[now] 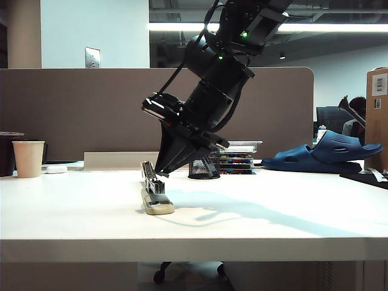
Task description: Pick up a set of staples and put them into the open stapler.
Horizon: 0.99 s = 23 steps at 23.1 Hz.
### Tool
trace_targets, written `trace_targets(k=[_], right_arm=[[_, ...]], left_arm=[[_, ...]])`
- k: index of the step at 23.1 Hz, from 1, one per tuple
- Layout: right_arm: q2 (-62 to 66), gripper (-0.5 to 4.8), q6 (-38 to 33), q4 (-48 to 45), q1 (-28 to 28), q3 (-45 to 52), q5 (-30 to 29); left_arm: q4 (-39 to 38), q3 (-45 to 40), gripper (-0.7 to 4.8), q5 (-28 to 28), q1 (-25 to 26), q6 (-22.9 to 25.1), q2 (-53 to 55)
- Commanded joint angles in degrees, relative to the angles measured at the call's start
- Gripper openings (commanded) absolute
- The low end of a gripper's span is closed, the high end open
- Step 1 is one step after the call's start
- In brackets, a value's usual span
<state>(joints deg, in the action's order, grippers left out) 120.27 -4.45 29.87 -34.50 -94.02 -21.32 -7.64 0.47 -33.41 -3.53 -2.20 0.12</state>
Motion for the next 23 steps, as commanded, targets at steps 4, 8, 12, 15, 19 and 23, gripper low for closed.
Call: trace_targets(k=[4, 8, 12, 15, 19, 23], right_arm=[[-0.2, 0.39, -4.1, -0.5, -0.5, -0.3, -0.6], [-0.2, 0.38, -4.7, -0.5, -1.3, -0.3, 1.2], [-0.2, 0.09, -4.6, -0.5, -1.9, -0.3, 4.2], [-0.2, 0.09, -4.6, -0.5, -1.9, -0.3, 5.4], [-0.2, 0.09, -5.2, 0.3, -2.0, -0.3, 4.7], [-0.2, 0.1, -5.9, 0.0, -2.8, -0.3, 4.6]], left_arm=[[-0.4, 0.0, -0.06, 0.2, 0.1, 0.2, 0.0], [-0.4, 0.0, -0.06, 0.2, 0.1, 0.2, 0.0], [-0.4, 0.0, -0.06, 0.2, 0.1, 0.2, 0.0], [-0.4, 0.0, -0.06, 0.2, 0.1, 0.2, 0.0], [-0.4, 0.0, -0.06, 0.2, 0.1, 0.2, 0.0], [-0.4, 0.0, -0.06, 0.2, 0.1, 0.2, 0.0]])
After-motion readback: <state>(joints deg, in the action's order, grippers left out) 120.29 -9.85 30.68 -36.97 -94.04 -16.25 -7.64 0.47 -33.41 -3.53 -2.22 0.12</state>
